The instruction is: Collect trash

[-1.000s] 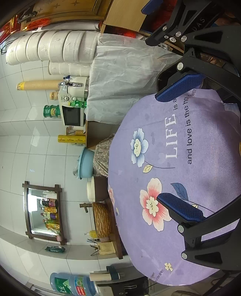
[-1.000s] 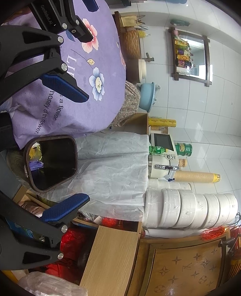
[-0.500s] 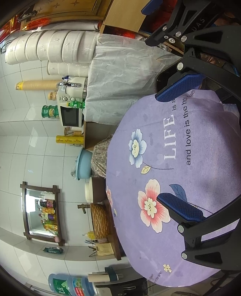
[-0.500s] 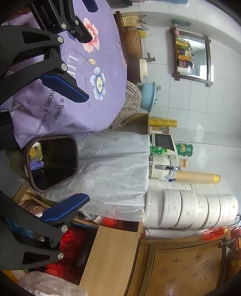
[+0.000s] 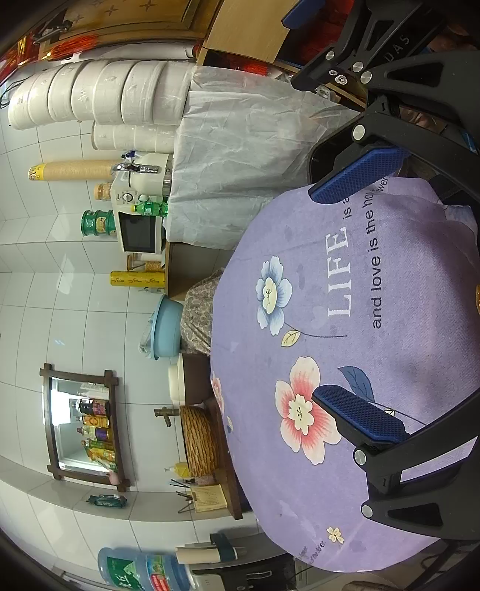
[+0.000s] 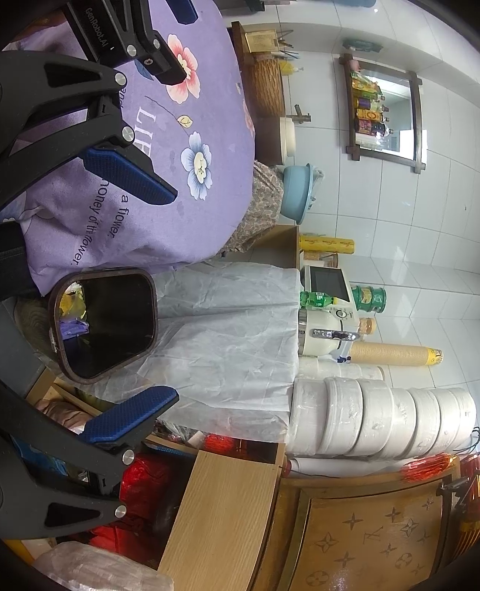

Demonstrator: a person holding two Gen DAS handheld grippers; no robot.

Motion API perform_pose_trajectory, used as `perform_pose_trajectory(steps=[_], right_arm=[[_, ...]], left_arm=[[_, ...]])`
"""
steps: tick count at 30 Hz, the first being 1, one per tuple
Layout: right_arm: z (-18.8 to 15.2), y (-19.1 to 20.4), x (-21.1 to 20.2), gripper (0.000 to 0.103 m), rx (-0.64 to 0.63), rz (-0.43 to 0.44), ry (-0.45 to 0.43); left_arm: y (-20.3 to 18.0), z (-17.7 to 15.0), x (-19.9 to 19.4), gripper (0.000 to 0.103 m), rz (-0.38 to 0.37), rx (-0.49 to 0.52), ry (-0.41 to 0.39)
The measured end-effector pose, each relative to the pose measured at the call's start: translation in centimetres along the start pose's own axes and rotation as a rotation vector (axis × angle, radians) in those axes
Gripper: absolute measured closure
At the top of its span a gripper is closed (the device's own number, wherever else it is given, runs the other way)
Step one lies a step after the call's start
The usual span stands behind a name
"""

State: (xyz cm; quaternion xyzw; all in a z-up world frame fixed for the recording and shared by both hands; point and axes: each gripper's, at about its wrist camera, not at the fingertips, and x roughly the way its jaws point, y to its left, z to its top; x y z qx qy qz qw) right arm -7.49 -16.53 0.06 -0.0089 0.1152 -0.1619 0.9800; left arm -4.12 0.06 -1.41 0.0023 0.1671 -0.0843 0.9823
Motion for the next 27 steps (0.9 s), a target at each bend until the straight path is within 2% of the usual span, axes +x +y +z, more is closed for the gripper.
perform_pose_trajectory(steps=[27], right_arm=[[-0.35, -0.37, 0.47, 0.006, -0.004, 0.003, 0.009]], left_arm=[[0.05, 0.00, 0.09, 0.006, 0.004, -0.001, 0.002]])
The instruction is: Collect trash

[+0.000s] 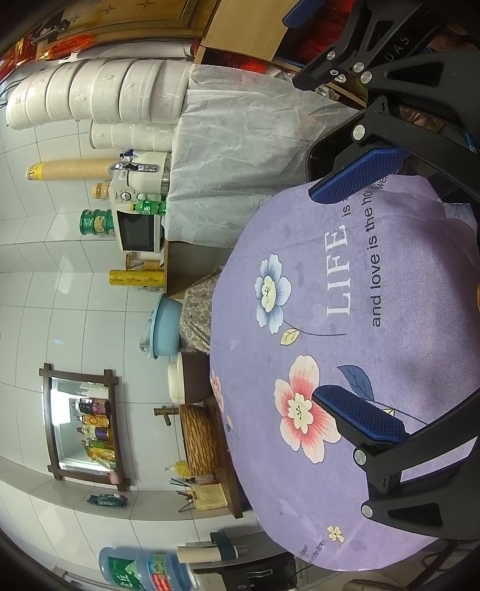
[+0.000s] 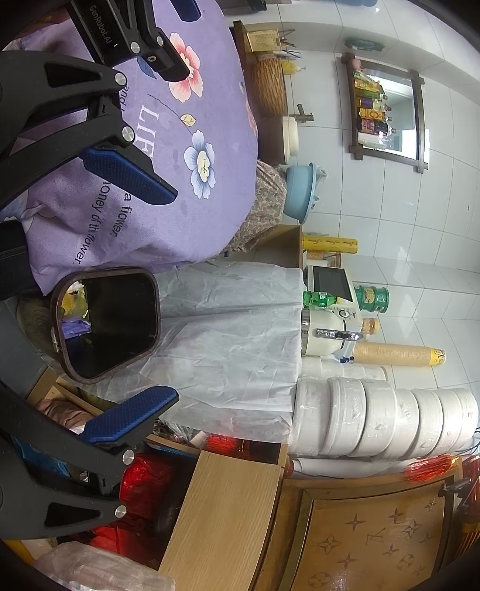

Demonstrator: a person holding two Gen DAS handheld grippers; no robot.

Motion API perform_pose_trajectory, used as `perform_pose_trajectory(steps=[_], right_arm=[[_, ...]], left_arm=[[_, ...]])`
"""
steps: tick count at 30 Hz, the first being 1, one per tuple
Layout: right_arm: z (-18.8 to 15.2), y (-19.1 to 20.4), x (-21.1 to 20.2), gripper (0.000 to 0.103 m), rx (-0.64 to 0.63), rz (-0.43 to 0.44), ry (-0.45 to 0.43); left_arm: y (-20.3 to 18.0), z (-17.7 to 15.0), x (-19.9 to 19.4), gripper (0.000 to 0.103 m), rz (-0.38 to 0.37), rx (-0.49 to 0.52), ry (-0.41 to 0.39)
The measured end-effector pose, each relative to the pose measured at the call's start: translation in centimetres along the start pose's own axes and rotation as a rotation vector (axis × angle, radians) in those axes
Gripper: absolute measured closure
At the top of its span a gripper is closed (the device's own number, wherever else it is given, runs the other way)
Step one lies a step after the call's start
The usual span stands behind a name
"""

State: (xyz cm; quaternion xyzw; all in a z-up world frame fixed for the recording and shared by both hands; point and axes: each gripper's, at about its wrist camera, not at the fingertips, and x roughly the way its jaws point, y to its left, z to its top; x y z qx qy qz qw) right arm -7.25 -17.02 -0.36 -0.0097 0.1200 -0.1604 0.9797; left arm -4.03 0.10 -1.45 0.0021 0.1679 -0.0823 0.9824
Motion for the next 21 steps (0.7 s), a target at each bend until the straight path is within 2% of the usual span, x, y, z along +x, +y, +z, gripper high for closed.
perform_pose_trajectory(steps=[21], right_arm=[[-0.01, -0.35, 0.27, 0.006, -0.002, 0.001, 0.002]], left_arm=[[0.48, -0.18, 0.43, 0.005, -0.038, -0.010, 0.025]])
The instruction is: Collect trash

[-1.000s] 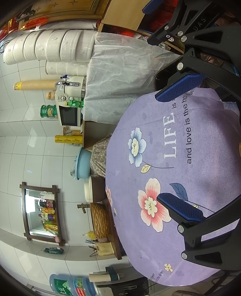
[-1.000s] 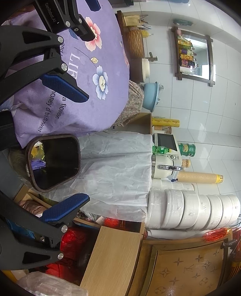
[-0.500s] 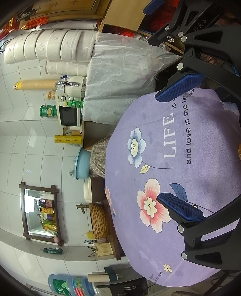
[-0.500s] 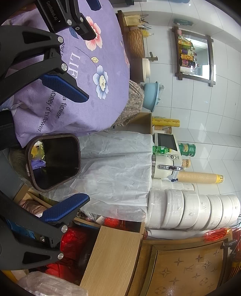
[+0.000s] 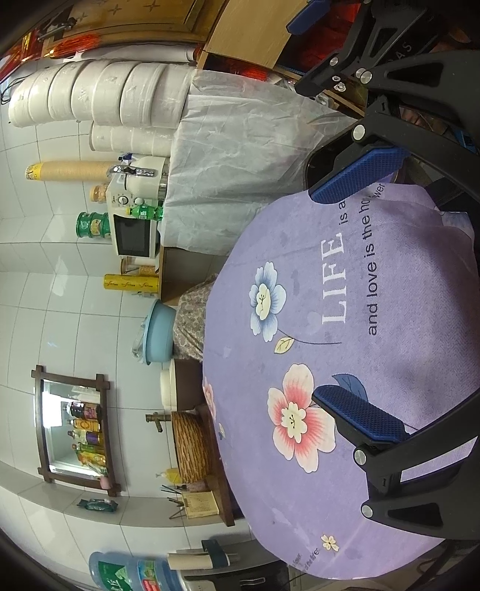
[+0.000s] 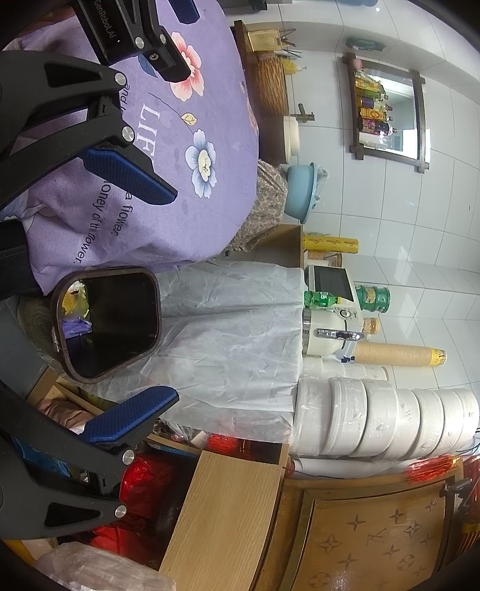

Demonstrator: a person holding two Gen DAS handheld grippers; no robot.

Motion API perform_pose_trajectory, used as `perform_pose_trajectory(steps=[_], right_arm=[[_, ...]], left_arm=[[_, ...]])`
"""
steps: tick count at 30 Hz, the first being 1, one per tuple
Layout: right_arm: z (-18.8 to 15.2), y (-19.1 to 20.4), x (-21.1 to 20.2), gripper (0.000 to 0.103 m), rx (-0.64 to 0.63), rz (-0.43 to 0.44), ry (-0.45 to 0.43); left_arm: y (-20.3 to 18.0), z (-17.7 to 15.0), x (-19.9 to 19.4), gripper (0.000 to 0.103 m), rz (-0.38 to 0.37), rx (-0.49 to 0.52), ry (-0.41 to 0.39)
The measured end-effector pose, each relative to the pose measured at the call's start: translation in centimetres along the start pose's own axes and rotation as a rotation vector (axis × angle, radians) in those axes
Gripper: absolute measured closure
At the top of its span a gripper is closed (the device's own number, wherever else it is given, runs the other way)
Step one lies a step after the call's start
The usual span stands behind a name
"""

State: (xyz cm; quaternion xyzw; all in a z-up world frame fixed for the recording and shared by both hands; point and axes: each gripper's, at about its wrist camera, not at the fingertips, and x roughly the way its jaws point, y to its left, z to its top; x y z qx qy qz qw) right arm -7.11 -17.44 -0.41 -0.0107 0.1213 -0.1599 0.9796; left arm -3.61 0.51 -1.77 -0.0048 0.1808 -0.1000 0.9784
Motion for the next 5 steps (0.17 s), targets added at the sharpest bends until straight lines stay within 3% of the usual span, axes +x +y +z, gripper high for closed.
perform_pose_trajectory(steps=[5], right_arm=[[-0.02, 0.05, -0.02, 0.006, 0.000, 0.001, 0.001]], left_arm=[[-0.12, 0.01, -0.22, 0.005, -0.004, 0.005, -0.009]])
